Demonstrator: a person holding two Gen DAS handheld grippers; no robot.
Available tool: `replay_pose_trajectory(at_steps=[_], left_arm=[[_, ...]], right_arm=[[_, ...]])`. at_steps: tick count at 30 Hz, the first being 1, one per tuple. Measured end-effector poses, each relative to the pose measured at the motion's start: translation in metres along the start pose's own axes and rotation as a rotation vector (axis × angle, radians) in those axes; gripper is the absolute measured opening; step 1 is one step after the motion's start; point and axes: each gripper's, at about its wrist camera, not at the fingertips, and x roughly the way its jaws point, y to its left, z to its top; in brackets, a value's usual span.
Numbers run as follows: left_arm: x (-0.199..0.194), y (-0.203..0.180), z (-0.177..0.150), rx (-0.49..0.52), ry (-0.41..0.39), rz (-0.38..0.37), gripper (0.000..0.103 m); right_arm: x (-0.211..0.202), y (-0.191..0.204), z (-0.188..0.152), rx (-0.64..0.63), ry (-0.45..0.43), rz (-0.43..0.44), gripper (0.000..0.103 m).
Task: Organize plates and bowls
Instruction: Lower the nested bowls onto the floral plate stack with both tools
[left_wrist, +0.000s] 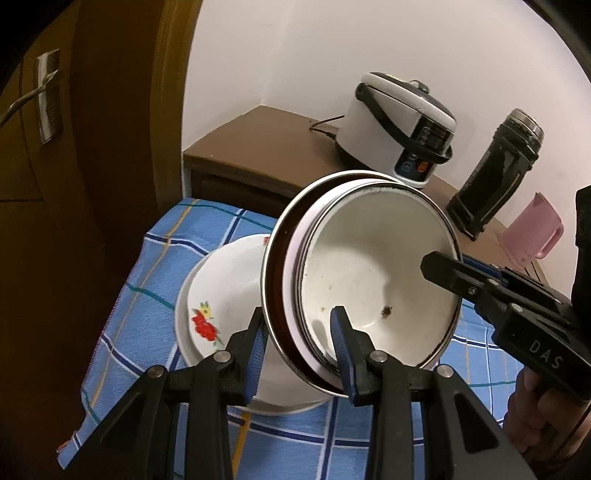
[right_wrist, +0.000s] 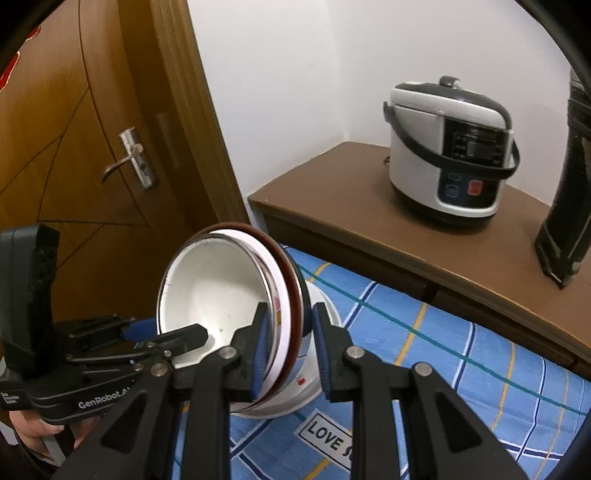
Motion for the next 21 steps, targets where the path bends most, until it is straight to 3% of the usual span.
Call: replay_pose_trajectory(at_steps=[21], left_arm=[[0.027, 0.019, -0.007, -0.022, 0.081, 0.028, 0.037]], right_arm=[[0.046, -0.003, -0.002, -0.026, 0.100, -0.012, 0.023]])
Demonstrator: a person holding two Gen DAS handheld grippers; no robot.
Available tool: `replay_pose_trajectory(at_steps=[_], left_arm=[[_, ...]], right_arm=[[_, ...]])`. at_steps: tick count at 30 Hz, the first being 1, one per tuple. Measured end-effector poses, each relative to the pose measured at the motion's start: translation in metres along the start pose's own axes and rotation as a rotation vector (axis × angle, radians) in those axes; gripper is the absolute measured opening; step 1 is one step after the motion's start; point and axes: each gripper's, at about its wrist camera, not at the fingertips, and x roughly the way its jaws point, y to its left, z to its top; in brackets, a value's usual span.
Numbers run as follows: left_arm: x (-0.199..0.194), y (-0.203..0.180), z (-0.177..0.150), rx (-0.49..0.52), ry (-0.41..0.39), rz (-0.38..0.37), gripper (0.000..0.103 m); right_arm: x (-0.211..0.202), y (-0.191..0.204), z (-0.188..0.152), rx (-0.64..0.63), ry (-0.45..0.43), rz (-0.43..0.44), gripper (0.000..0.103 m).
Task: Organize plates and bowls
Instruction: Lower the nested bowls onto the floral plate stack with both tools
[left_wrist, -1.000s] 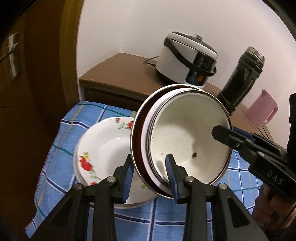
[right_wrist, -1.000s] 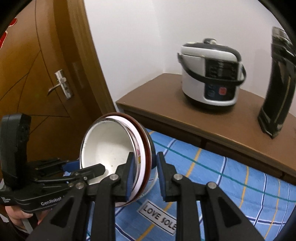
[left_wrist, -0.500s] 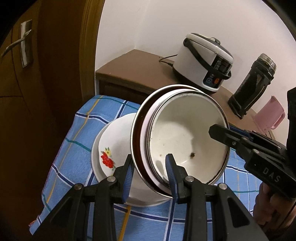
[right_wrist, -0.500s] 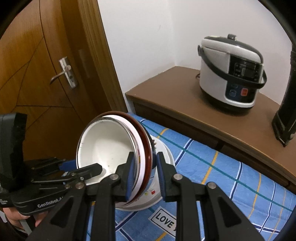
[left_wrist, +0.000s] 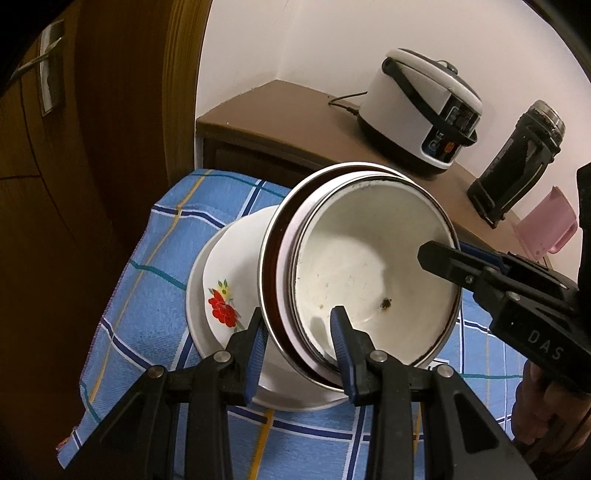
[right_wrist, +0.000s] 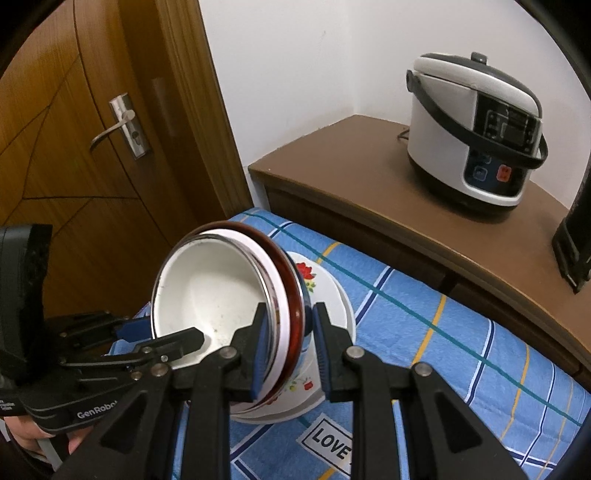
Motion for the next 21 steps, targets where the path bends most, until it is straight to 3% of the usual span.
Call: replay_pose_trajectory(at_steps=[21], left_arm=[[0.022, 0.001, 0.003, 0.025, 0.071, 0.029, 0.037]], right_arm=[[0.027, -0.003, -0.001, 0.011, 0.040, -0.012, 0.023]])
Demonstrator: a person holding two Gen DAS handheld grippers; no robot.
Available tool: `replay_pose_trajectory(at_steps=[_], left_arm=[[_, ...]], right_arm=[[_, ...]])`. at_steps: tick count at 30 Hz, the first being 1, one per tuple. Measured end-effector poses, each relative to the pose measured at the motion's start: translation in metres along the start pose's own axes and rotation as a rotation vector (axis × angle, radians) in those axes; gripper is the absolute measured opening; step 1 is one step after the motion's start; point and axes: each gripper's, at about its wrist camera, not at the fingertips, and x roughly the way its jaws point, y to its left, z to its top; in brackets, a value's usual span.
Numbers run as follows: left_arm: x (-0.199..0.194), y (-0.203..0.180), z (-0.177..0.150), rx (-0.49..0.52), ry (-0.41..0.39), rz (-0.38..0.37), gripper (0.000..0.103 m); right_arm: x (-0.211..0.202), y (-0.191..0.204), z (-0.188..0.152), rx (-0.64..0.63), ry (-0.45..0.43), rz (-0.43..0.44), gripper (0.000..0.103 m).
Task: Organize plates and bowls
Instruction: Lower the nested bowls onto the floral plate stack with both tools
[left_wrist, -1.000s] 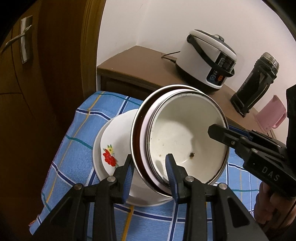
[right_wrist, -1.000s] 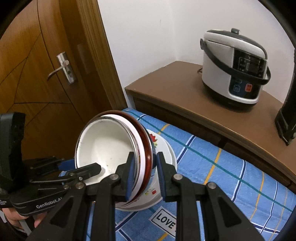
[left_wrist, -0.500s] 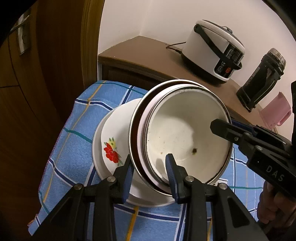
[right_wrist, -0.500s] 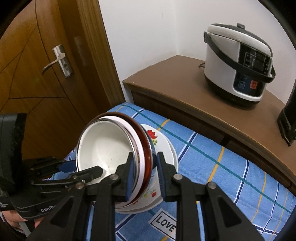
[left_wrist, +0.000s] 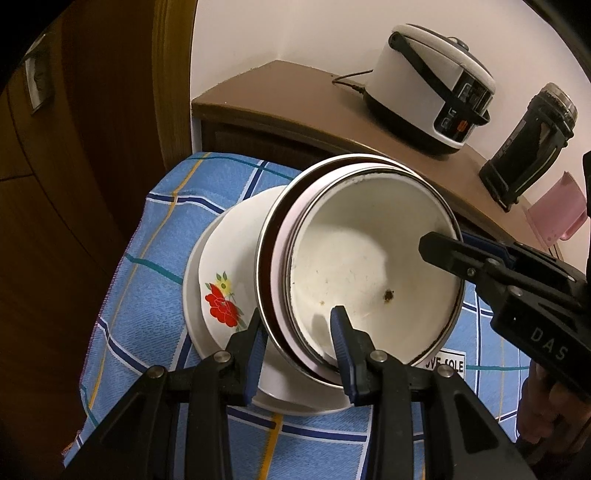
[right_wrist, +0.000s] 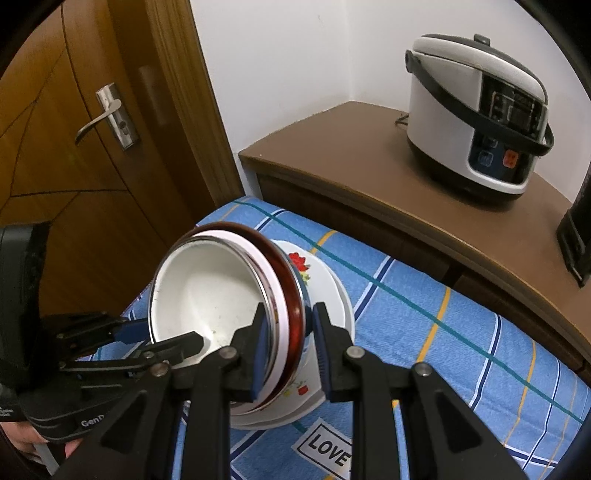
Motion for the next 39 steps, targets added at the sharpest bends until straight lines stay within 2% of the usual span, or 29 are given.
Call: replay_pose_trajectory(at_steps=[17, 39], left_arm=[[0.002, 0.000, 0.007, 0.009, 0.042, -0.009, 0.038], [-0.005, -0.012, 0.000, 0.023, 0.079, -0.013, 0.038]], right_arm=[[0.014, -0.008, 0.006, -0.001, 0.047, 0.024, 0.023], [0.007, -0.008, 0.005, -0.046, 0.084, 0.043, 0.024]])
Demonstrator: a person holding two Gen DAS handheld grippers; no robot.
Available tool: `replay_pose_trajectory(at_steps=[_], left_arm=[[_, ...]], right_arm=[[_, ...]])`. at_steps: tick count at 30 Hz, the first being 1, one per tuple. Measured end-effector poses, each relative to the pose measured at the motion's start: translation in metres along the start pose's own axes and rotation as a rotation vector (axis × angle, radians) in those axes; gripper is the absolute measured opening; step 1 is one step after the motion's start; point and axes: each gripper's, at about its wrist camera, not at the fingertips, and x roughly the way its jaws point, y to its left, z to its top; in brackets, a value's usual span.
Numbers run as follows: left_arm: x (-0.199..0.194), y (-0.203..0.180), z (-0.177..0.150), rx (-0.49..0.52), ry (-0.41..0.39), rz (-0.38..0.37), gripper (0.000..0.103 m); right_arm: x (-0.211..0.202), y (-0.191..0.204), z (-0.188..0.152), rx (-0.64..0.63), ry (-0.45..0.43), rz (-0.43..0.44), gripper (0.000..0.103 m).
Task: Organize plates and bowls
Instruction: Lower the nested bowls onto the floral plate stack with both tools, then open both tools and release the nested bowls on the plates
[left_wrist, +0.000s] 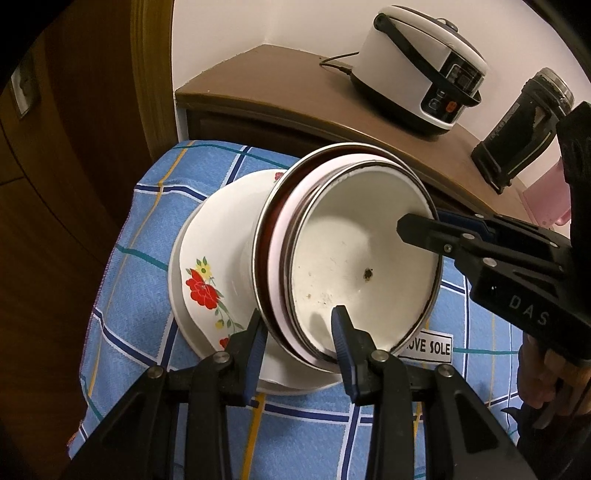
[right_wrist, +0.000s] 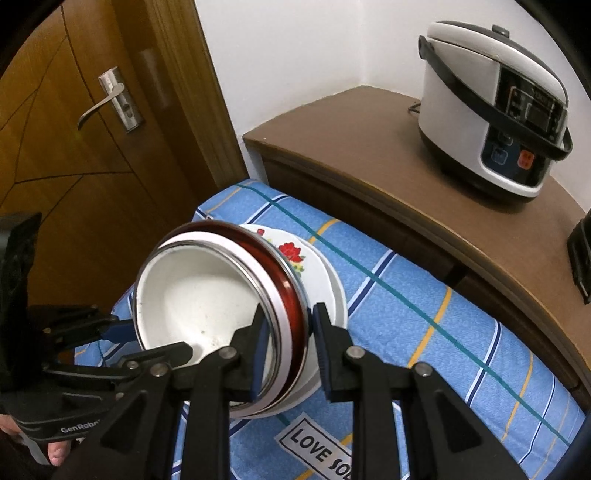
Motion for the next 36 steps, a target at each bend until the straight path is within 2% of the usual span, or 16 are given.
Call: replay_pose_trajectory(at_steps=[6, 18, 26, 30, 36], left_arm=[[-0.001, 0.001, -0.003, 0.002, 0.002, 0.010, 0.039], [0.001, 0.009, -0.001, -0.004, -0.003, -0.012, 0.040], [0.005, 0.021, 0.013, -0.046, -0.025, -0.066, 0.045], [0.008, 0.026, 0.019, -0.066, -0.035, -0.095, 0.052], [0.010, 0.020, 0.017, -0.019, -0.095, -0.050, 0.060]], right_arm=[[0.006, 0.000, 0.001, -0.008, 0.033, 0.031, 0.024], [0.013, 0.003, 0.010, -0.023, 0.067, 0.029, 0.024], [0.029, -0.007, 0.019, 0.037, 0.087, 0.049, 0.026], [0.036, -0.012, 0.022, 0.063, 0.094, 0.067, 0.026], [0.039, -0.003, 0.019, 0.013, 0.109, 0.067, 0.027]])
